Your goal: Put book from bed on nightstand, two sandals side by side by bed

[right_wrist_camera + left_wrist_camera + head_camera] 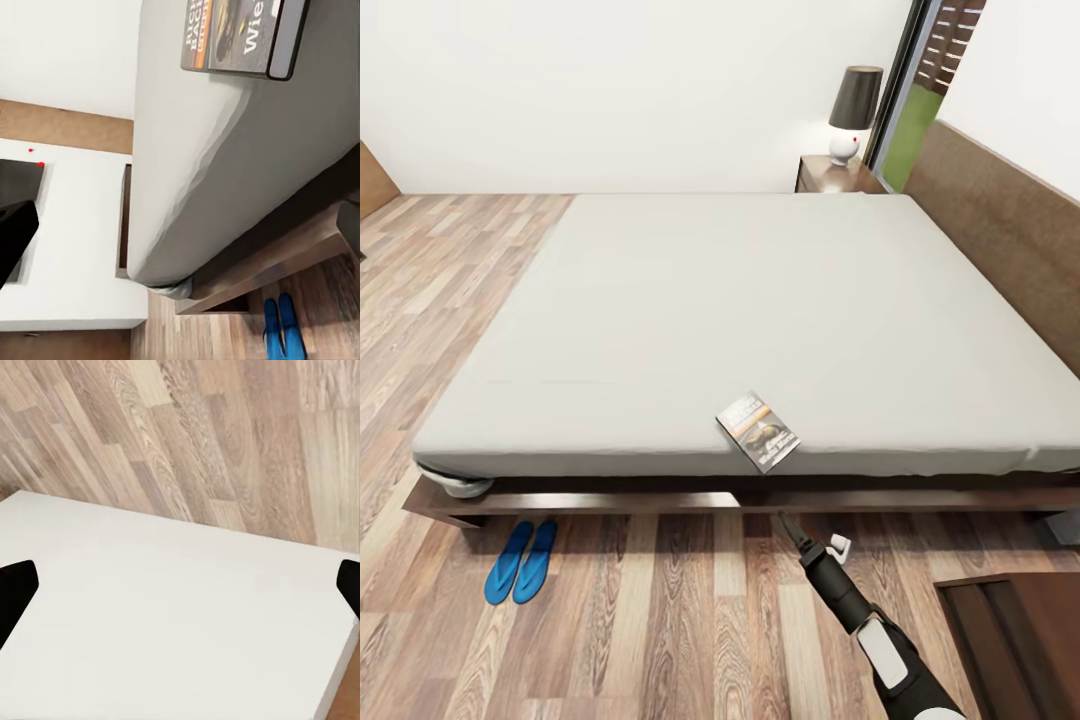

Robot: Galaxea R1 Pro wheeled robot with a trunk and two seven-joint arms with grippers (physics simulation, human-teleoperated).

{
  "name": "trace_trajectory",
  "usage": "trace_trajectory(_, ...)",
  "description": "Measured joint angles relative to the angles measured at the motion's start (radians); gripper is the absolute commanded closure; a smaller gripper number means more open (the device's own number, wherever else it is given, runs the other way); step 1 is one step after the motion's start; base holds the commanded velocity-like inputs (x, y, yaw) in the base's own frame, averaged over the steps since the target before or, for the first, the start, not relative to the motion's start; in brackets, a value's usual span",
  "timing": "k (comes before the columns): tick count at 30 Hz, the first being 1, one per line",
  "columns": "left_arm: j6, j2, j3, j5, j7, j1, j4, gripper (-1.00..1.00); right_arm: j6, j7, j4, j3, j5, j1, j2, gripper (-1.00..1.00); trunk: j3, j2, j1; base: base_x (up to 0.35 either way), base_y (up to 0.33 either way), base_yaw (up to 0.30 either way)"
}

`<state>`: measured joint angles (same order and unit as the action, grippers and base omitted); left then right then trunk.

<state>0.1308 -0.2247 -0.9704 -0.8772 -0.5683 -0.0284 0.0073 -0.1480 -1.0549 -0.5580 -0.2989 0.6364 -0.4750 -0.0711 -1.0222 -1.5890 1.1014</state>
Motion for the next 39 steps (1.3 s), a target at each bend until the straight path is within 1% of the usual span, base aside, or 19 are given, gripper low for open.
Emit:
trace_trajectory(7, 0.0, 0.0, 0.0, -0.011, -0.062, 0.0, 0.0, -1.0, -0.018, -0.02, 0.001, 0.0, 0.002, 0.0, 0.012, -1.0, 0.0, 0.0, 0.0, 0.0, 0.0, 0.0)
trace_trajectory(13, 0.0, 0.0, 0.0, -0.013, -0.099, 0.0, -0.001, -1.0, -0.021, -0.027, 0.001, -0.001, 0.002, 0.0, 0.014, -1.0, -0.019, -0.042, 0.023, 0.0, 0.0, 0.0)
trace_trajectory(32, 0.001, 0.0, 0.0, -0.013, -0.112, -0.001, -0.002, -1.0, -0.023, -0.031, 0.001, -0.001, 0.002, 0.0, 0.016, -1.0, -0.019, -0.042, 0.023, 0.0, 0.0, 0.0)
trace_trajectory(39, 0.001, 0.0, 0.0, -0.013, -0.113, -0.001, -0.002, -1.0, -0.024, -0.032, 0.001, -0.001, 0.003, 0.0, 0.017, -1.0, -0.041, -0.091, 0.05, 0.0, 0.0, 0.0)
